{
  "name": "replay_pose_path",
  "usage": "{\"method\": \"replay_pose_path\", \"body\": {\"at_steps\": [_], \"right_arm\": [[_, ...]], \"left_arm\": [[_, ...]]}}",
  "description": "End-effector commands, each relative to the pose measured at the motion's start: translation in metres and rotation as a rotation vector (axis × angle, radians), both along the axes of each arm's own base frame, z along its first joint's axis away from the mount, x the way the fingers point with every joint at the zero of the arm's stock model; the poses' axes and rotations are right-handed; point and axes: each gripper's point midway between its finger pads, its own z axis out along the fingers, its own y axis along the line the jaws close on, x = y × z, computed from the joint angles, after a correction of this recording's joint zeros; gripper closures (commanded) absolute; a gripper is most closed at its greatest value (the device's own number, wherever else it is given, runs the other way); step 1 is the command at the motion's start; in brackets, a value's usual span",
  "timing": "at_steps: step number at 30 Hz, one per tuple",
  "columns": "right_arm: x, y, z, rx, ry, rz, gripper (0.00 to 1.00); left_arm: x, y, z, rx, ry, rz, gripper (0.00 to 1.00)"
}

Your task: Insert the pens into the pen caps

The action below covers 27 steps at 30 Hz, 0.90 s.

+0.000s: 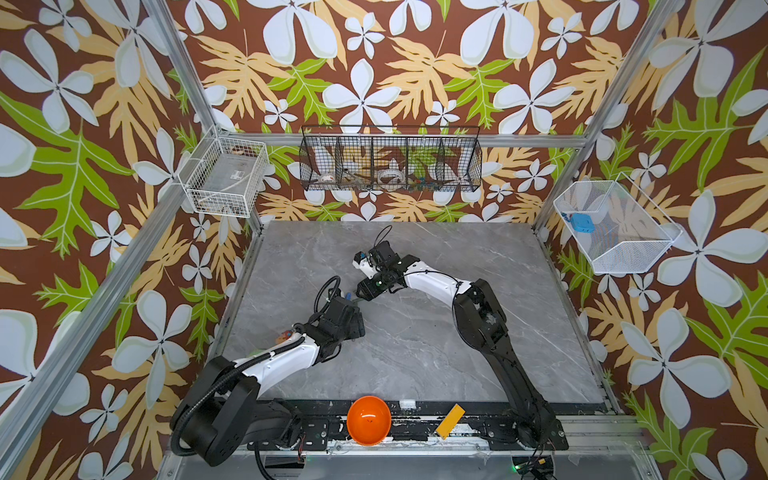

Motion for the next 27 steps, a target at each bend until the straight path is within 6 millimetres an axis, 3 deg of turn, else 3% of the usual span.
{"method": "replay_pose_path", "body": {"at_steps": [1,7,14,20,24,27], "right_arm": [[-0.009,-0.006,-0.007,-0.039,0.012,0.029,0.36],[-0.031,-0.011,-0.017,-0.077,0.039,0.122,0.36],[-0.055,-0.035,-0.02,-0.143,0.033,0.206,0.37],[-0.077,-0.065,-0.02,-0.199,0.026,0.235,0.39],[-0.085,-0.071,-0.002,-0.163,-0.002,0.22,0.41],[-0.078,-0.079,0.011,-0.165,-0.085,0.173,0.41]], "left_arm": [[0.002,0.013,0.022,0.001,-0.05,0.046,0.16],[0.004,0.031,0.056,-0.033,-0.141,0.097,0.14],[0.007,0.036,0.073,-0.022,-0.18,0.104,0.13],[0.018,0.016,0.076,-0.031,-0.185,-0.002,0.12],[0.029,0.001,0.072,-0.033,-0.166,-0.06,0.11],[0.035,0.0,0.077,-0.037,-0.175,-0.047,0.1]]}}
